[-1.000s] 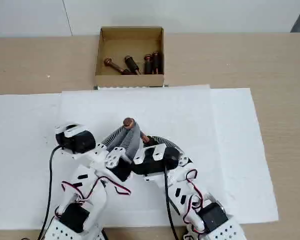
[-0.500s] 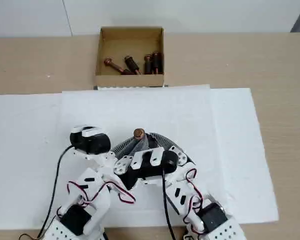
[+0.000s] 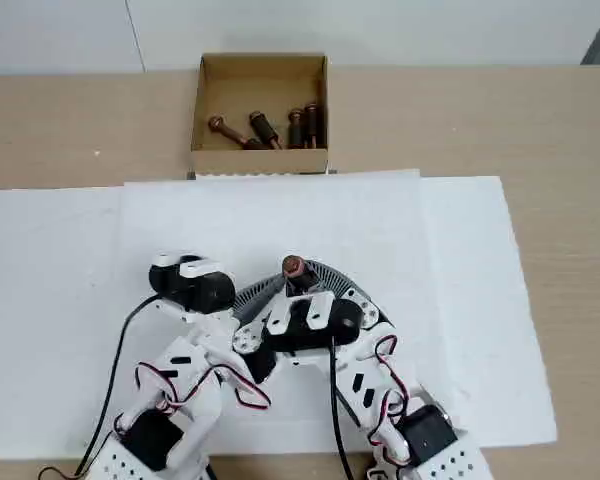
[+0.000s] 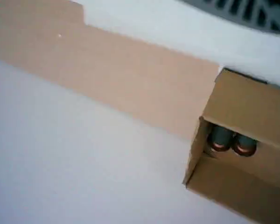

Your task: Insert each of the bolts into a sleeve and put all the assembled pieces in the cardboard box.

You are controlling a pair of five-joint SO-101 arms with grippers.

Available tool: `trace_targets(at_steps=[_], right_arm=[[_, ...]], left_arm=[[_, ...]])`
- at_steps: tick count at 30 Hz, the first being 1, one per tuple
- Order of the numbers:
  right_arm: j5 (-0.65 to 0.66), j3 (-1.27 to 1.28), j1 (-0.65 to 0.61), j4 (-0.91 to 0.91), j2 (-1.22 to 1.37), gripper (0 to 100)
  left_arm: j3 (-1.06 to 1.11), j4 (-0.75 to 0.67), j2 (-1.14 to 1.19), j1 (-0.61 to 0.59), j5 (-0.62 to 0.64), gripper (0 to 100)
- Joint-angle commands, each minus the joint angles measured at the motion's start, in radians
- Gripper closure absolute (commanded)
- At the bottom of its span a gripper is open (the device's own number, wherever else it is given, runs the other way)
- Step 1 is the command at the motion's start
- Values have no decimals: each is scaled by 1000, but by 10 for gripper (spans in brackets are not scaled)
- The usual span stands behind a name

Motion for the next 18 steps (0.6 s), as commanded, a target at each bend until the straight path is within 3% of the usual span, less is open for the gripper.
trace_targets(at_steps=[1,12,18], right_arm=[[2,15,-1,-31,-4,995],[-2,15,5,10,-12,995],[-2,15,5,15,-10,995]], left_arm=[[-5,-18,-6,6,-18,761],[-70,-29,-6,3,-95,761],[-97,-31,-6,-100,-173,761]])
